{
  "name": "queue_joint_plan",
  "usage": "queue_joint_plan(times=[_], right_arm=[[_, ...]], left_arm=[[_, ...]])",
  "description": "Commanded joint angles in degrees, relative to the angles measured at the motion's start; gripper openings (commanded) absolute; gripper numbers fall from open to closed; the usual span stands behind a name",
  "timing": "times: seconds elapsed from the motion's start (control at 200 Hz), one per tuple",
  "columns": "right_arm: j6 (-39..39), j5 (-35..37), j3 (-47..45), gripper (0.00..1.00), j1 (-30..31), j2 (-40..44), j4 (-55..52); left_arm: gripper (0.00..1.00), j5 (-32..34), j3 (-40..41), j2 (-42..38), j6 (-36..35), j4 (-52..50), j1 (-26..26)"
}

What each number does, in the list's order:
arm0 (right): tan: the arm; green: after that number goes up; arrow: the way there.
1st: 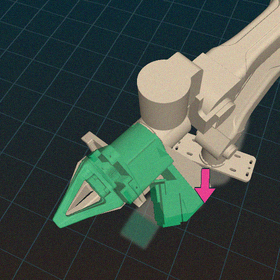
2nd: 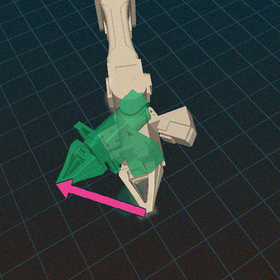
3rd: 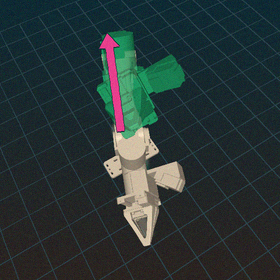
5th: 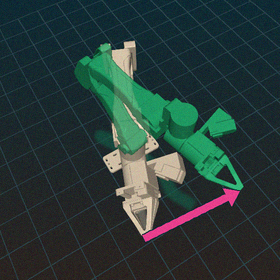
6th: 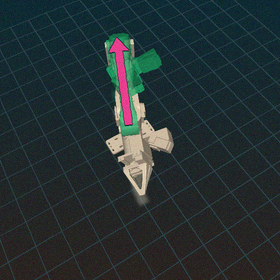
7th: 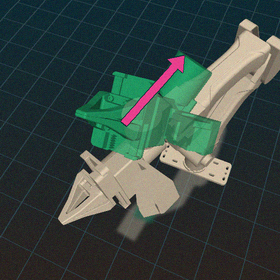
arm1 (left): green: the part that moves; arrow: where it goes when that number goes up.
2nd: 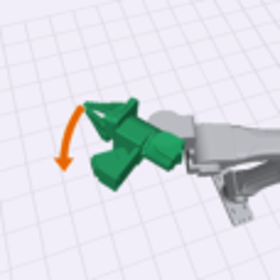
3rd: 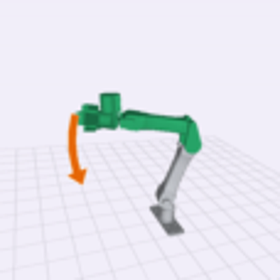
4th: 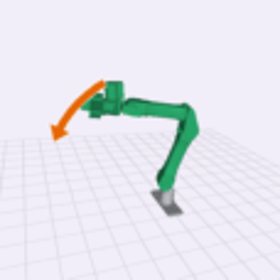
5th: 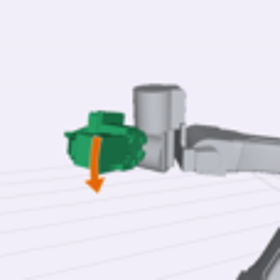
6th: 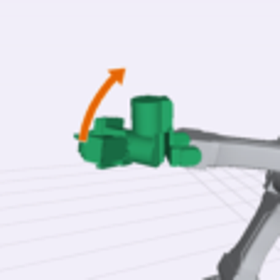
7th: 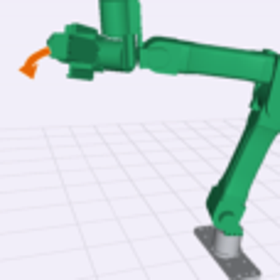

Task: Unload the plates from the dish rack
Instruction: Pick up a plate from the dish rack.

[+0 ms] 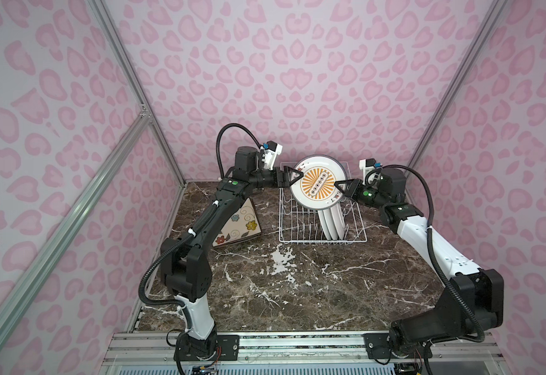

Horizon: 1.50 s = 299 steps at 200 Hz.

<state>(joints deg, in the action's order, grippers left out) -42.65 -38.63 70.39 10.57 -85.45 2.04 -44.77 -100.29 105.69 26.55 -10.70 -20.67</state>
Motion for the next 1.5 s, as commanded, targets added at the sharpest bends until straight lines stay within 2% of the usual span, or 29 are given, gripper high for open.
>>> queue_joint_plan(times=[0.0, 0.335, 0.51, 0.69, 0.79, 0.87, 0.94, 1.095, 1.225, 1.28, 1.49], right_arm=[[0.2, -2.3, 0.8, 0.00, 0.3, -1.4, 4.5], [-1.3, -4.2, 1.7, 0.00, 1.5, -4.7, 6.9], [-2.1, -4.2, 1.5, 0.00, 1.7, -5.8, 8.7], [-3.1, -4.8, 2.7, 0.02, 2.3, -7.9, 10.0], [-1.3, -4.1, 3.4, 0.09, 2.7, -7.9, 8.3], [0.3, -3.2, 3.5, 0.20, 2.8, -7.4, 6.8], [2.6, -1.8, 3.5, 0.36, 2.8, -6.4, 4.4], [10.3, 3.0, 3.2, 0.64, 2.8, -3.2, -2.2], [17.2, 6.1, 3.3, 0.82, 2.8, -0.4, -7.1], [20.5, 6.6, 3.2, 0.98, 2.9, 0.4, -8.3], [34.7, 9.6, 3.3, 0.99, 4.1, 3.5, -15.1]], left_arm=[[0.86, -4.7, -1.7, 1.7, 2.1, -2.0, 0.1], [0.59, -10.0, -1.2, 3.6, 2.9, -2.7, 0.0], [0.38, -10.3, -0.7, 3.1, 2.5, -3.5, 0.0], [0.05, -9.8, -0.7, 2.2, 1.9, -5.1, 0.1], [0.04, -8.7, -0.4, 1.6, 1.6, -6.4, 0.2], [0.04, -7.9, 0.0, 0.9, 1.8, -6.9, 0.4], [0.04, -6.9, 1.0, -0.2, 2.0, -6.9, 0.6], [0.04, -4.2, 3.1, -3.5, 2.8, -8.6, 1.4], [0.04, -1.3, 5.8, -7.5, 3.0, -11.3, 1.9], [0.04, -0.3, 7.4, -9.4, 3.0, -12.4, 2.1], [0.04, 5.0, 14.3, -16.7, 3.3, -20.3, 2.7]])
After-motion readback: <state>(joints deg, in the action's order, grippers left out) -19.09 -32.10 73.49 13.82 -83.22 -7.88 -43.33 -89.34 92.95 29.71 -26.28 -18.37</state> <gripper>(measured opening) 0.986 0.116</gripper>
